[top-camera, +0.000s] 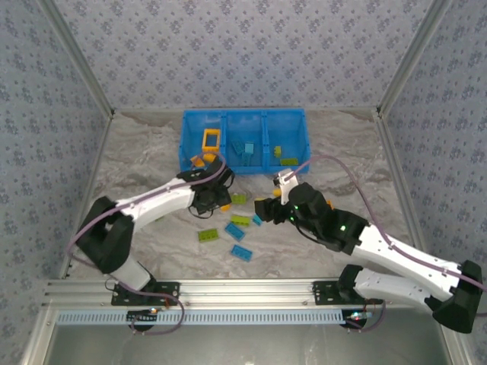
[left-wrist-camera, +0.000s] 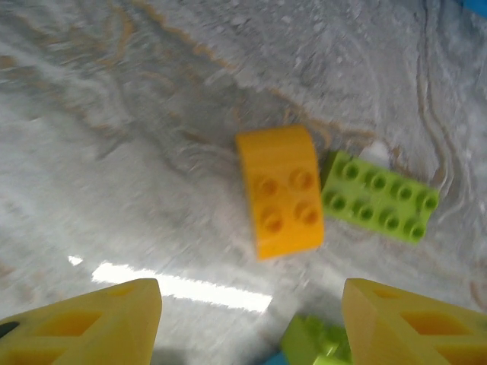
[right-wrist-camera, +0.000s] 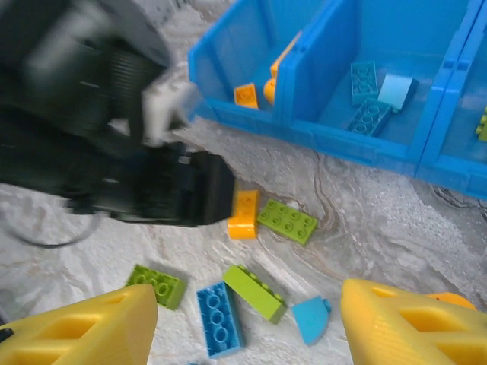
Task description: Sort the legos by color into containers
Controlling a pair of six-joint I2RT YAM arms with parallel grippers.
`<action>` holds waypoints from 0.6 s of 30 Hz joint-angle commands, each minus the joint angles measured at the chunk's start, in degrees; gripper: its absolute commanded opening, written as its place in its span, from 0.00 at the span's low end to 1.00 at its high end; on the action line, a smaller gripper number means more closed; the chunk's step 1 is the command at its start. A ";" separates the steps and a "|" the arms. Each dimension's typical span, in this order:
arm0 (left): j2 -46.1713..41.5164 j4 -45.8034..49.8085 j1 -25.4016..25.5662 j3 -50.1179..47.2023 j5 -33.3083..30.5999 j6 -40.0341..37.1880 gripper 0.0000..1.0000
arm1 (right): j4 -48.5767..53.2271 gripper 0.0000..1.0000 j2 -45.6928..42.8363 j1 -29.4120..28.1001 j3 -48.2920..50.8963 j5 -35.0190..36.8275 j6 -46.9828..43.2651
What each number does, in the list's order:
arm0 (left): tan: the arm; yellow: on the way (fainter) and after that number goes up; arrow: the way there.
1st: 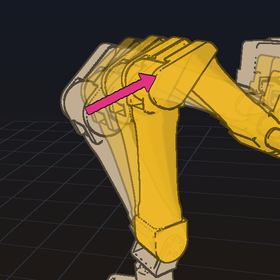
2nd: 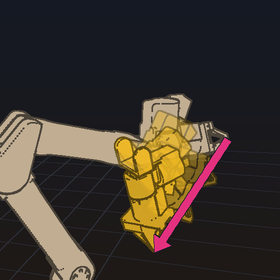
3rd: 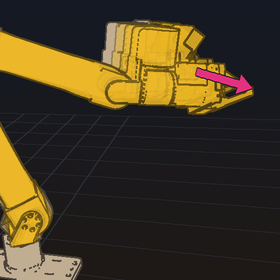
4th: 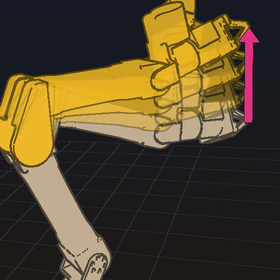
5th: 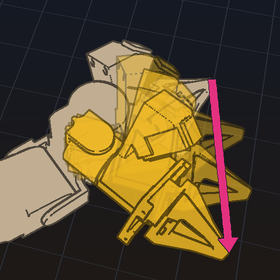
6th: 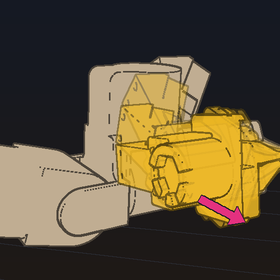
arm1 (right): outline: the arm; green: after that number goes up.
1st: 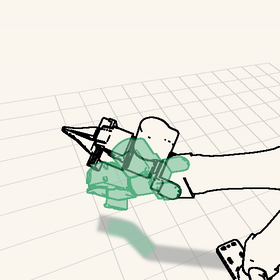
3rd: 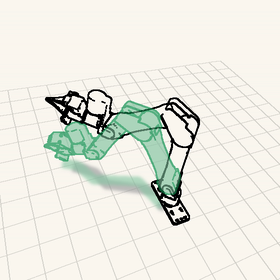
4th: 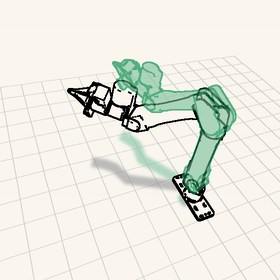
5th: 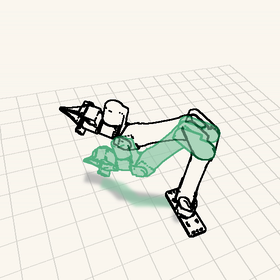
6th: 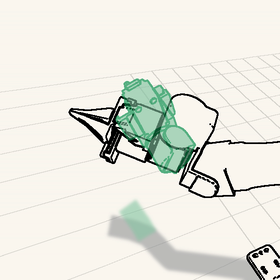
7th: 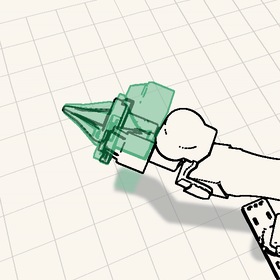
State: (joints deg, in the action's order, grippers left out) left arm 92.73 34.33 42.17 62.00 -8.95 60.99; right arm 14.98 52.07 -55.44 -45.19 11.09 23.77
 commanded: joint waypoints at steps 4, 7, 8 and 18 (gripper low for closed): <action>6.59 -3.75 -1.96 3.61 -0.36 4.15 0.64 | 1.64 0.68 -0.95 -1.01 0.63 -0.22 2.07; 10.01 -2.91 -2.84 4.77 -0.39 4.12 0.64 | 1.70 0.68 -0.92 -1.19 0.62 -0.28 2.26; 10.57 -3.12 -3.02 4.61 -0.38 4.42 0.63 | 1.66 0.68 -0.91 -1.17 0.54 -0.19 2.24; 12.58 -5.60 -3.18 4.04 -0.62 4.45 0.44 | 0.97 0.68 0.03 -1.30 0.63 -0.13 2.51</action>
State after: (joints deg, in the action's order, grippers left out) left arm 104.75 29.43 38.98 64.99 -9.26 65.06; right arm 15.27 51.86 -56.40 -45.04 11.07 25.23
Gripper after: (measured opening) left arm 0.458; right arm 0.680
